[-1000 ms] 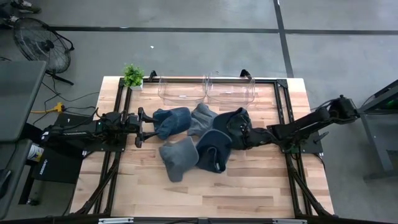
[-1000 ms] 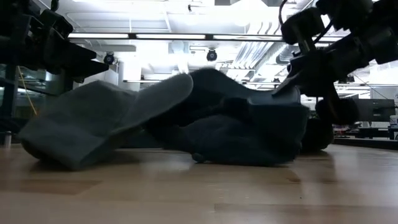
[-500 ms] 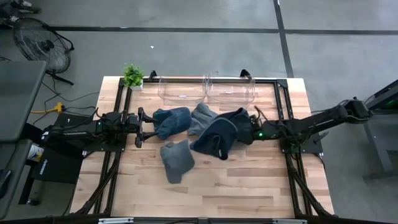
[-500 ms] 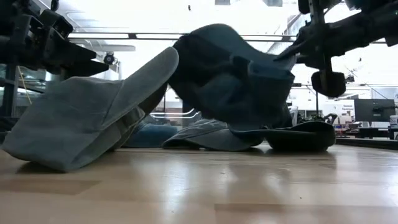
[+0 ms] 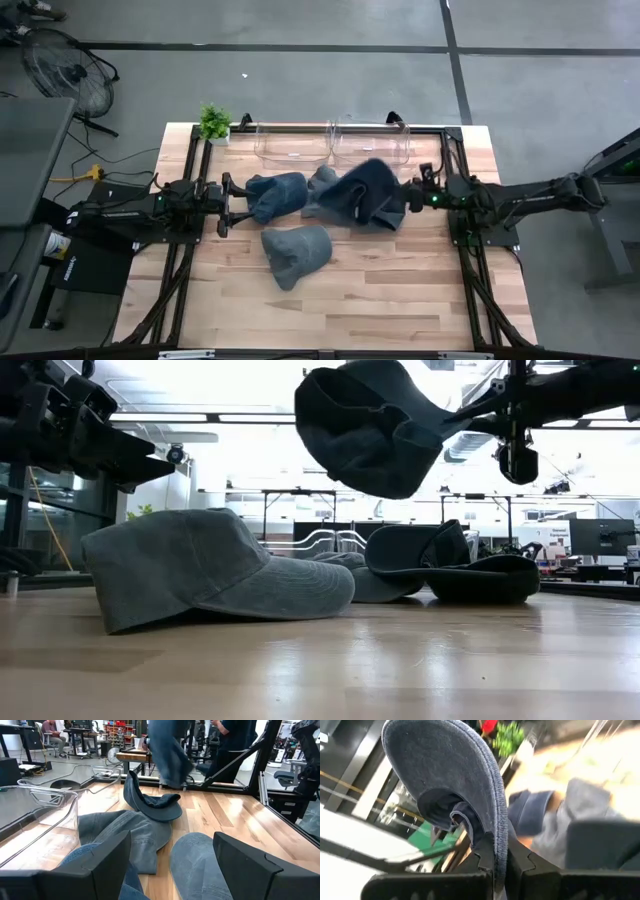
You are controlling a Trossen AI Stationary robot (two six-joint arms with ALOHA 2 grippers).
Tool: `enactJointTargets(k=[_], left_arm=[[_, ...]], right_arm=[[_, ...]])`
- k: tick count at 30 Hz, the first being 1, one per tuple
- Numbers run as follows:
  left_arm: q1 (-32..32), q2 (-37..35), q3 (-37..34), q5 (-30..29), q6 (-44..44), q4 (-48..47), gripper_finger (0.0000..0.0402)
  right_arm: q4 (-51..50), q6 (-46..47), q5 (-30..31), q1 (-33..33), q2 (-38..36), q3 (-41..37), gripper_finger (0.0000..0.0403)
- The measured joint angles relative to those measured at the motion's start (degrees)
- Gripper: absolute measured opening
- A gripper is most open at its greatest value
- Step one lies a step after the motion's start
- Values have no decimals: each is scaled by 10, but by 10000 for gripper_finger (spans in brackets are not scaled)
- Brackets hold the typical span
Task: Pick & Place hat
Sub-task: Put the bottom blue cap into the right transparent bin
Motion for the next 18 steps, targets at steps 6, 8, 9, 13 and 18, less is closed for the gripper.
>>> enactJointTargets(k=[6,8,9,13,18], left_arm=[[0,0,0,0,0,0,280],[0,0,0,0,0,0,280],[0,0,0,0,0,0,280],[0,0,0,0,0,0,280],[0,0,0,0,0,0,280]], right_arm=[[-121,-73,-32,-81,-10,74,6],[-197,-115,-51,-114,-1,127,6],[-239,-135,-60,-131,4,155,6],[-378,-212,-92,-204,34,270,6],[-505,-282,-123,-292,88,395,6]])
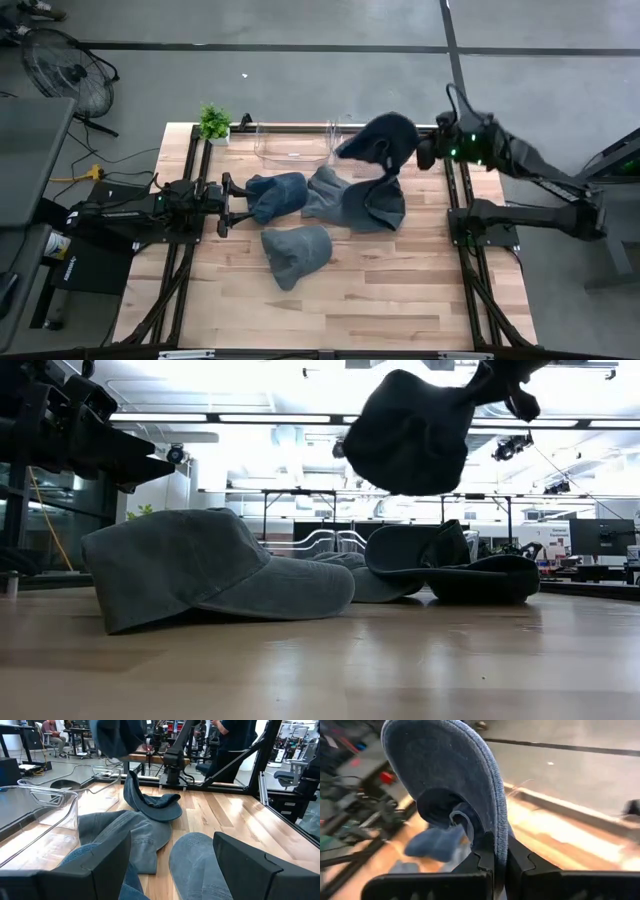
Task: Pick & Place hat
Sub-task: Put the bottom blue cap into the right transparent bin
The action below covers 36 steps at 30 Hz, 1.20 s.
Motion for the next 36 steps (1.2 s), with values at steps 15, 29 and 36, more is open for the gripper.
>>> enactJointTargets(k=[15,29,36], left_arm=[[0,0,0,0,0,0,280],[0,0,0,0,0,0,280],[0,0,0,0,0,0,280]], right_arm=[[-50,-143,-217,-248,222,130,6],[-42,-228,-327,-339,390,137,6],[-30,-232,-327,-339,432,137,6]])
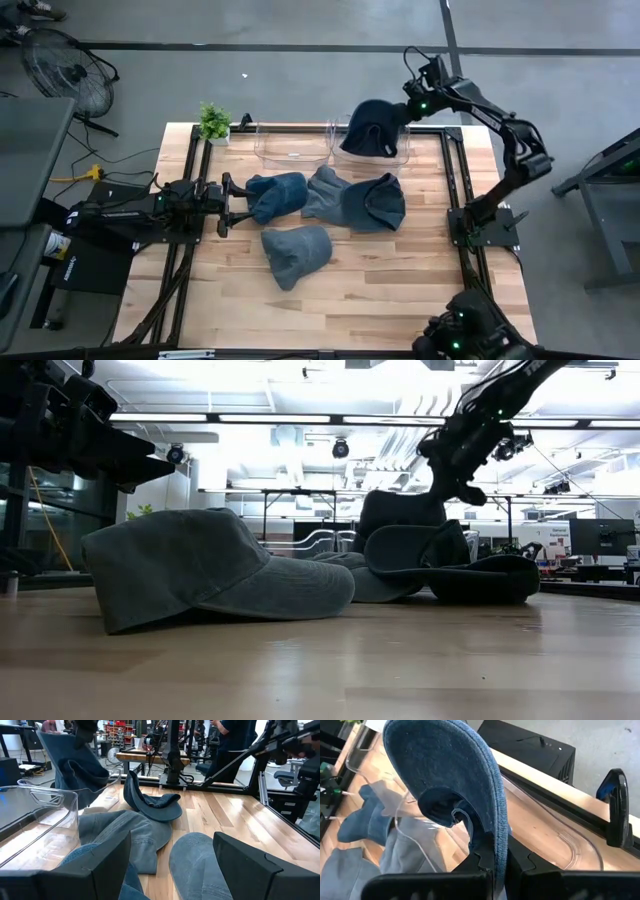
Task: Pick & Place hat
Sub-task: Put the bottom blue cap into the right transparent bin
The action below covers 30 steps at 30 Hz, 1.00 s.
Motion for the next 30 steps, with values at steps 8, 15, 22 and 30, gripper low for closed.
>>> enactJointTargets(k=[8,15,22,30], left_arm=[[0,0,0,0,0,0,280],[0,0,0,0,0,0,280],[0,0,0,0,0,0,280],[0,0,0,0,0,0,280]], right_arm=[[14,0,0,0,44,0,6],[40,-6,23,0,48,0,13],[39,-24,40,0,48,0,27],[40,-33,40,0,48,0,37]])
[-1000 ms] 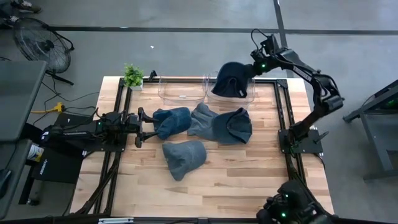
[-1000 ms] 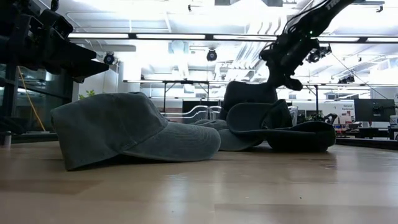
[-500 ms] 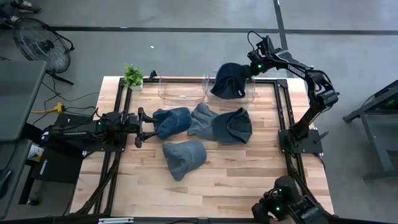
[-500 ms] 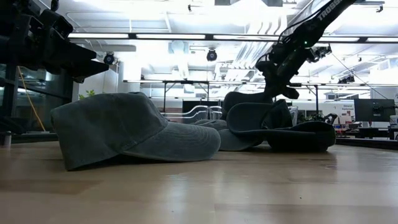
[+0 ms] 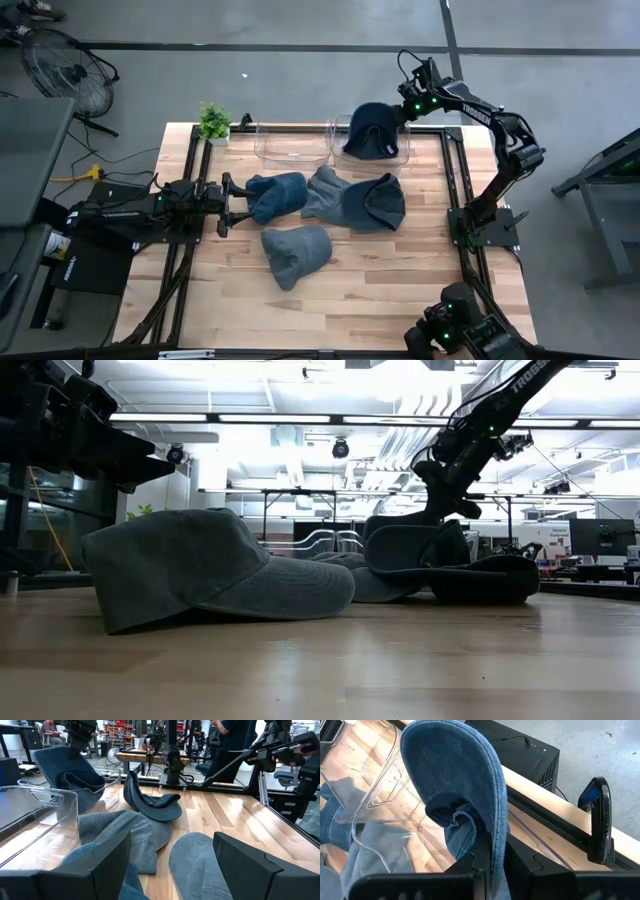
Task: Pick & Place hat
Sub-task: Put the bottom blue cap into the right transparent bin
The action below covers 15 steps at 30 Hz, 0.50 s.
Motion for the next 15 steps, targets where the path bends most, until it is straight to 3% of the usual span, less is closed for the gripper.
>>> enactJointTargets(k=[8,15], left_arm=[[0,0,0,0,0,0,280],[0,0,0,0,0,0,280]], right_arm=[[0,-2,0,0,0,0,41],[0,-2,0,0,0,0,80]])
